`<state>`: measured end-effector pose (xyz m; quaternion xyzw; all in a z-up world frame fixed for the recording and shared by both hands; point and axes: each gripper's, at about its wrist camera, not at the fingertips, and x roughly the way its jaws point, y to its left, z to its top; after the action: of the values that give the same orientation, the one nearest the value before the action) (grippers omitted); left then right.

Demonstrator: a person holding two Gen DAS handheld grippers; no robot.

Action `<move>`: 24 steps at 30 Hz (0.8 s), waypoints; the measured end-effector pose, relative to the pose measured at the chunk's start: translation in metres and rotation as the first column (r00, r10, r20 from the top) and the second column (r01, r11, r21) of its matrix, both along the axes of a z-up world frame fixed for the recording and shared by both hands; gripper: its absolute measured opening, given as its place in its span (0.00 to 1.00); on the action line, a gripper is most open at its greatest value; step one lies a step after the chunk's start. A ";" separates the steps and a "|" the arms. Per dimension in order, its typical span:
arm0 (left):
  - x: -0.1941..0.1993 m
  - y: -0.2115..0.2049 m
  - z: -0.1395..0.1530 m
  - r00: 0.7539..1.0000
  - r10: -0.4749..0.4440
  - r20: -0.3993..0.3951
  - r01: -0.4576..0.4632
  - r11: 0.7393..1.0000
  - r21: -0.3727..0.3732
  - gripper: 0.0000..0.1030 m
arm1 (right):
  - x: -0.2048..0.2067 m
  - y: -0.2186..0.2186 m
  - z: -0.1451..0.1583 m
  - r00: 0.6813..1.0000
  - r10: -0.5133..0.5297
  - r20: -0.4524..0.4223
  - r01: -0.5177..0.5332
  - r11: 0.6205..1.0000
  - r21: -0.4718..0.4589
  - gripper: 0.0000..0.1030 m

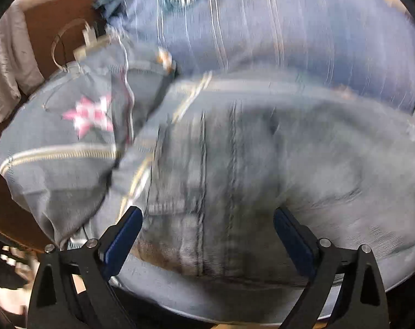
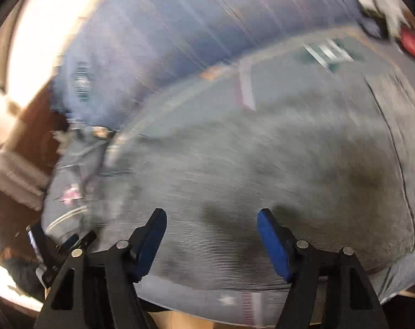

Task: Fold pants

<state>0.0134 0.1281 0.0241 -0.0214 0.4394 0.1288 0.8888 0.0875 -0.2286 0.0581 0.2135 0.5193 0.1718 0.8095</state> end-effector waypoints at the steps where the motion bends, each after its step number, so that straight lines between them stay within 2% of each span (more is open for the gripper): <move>1: -0.003 -0.007 0.009 0.999 -0.026 0.028 0.027 1.000 -0.015 0.94 | -0.002 0.007 0.008 0.999 0.029 0.022 -0.030 0.999 0.042 0.70; 3: -0.003 -0.024 0.012 0.996 -0.081 0.044 0.082 0.997 -0.011 0.94 | -0.009 0.026 0.015 0.996 0.085 0.035 -0.089 0.985 0.150 0.70; 4: 0.001 -0.031 0.006 0.994 -0.105 0.027 0.105 0.994 0.001 0.94 | -0.013 0.040 0.011 0.991 0.132 0.023 -0.134 0.966 0.222 0.70; 5: 0.006 -0.035 0.001 0.993 -0.119 0.004 0.119 0.993 0.015 0.94 | -0.018 0.052 0.001 0.986 0.167 0.006 -0.163 0.951 0.262 0.70; 6: 0.014 -0.045 -0.017 0.989 -0.132 -0.067 0.136 0.989 0.055 0.94 | -0.019 0.057 -0.008 0.983 0.184 -0.014 -0.173 0.947 0.271 0.71; 7: 0.019 -0.050 -0.035 0.980 -0.136 -0.146 0.151 0.984 0.096 0.94 | -0.019 0.064 -0.026 0.977 0.200 -0.068 -0.176 0.951 0.255 0.71; 8: 0.024 -0.053 -0.050 0.969 -0.136 -0.207 0.164 0.979 0.124 0.95 | -0.017 0.069 -0.057 0.962 0.189 -0.196 -0.152 0.970 0.189 0.68; 10: 0.020 -0.052 -0.049 0.977 -0.127 -0.170 0.150 0.980 0.133 0.95 | -0.018 0.060 -0.054 0.973 0.154 -0.172 -0.112 0.966 0.234 0.67; 11: 0.019 -0.052 -0.045 0.978 -0.123 -0.171 0.147 0.981 0.130 0.95 | -0.018 0.059 -0.042 0.973 0.159 -0.166 -0.122 0.970 0.209 0.67; 14: 0.020 -0.054 -0.040 0.979 -0.134 -0.153 0.156 0.978 0.142 0.95 | -0.016 0.049 -0.007 0.987 0.151 -0.061 -0.139 0.974 0.177 0.70; 16: 0.023 -0.052 -0.046 0.977 -0.131 -0.165 0.154 0.979 0.133 0.95 | -0.015 0.042 -0.008 0.988 0.142 -0.062 -0.128 0.973 0.191 0.72; 17: 0.023 -0.050 -0.048 0.977 -0.126 -0.170 0.148 0.981 0.123 0.95 | -0.014 0.037 -0.019 0.989 0.118 -0.087 -0.104 0.982 0.157 0.75; 19: 0.022 -0.046 -0.050 0.979 -0.119 -0.167 0.137 0.985 0.104 0.95 | -0.013 0.026 -0.049 0.979 0.083 -0.186 -0.069 0.994 0.084 0.74; 21: 0.021 -0.044 -0.050 0.980 -0.121 -0.160 0.139 0.985 0.105 0.95 | -0.016 0.022 -0.043 0.986 0.062 -0.155 -0.044 0.992 0.120 0.74; 24: 0.020 -0.048 -0.047 0.979 -0.124 -0.164 0.142 0.984 0.106 0.95 | -0.020 0.024 -0.017 0.996 0.052 -0.067 -0.045 0.994 0.098 0.74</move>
<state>0.0338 0.0797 -0.0231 0.0704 0.4998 0.0960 0.8579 0.0678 -0.2050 0.0414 0.2454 0.5432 0.2087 0.7753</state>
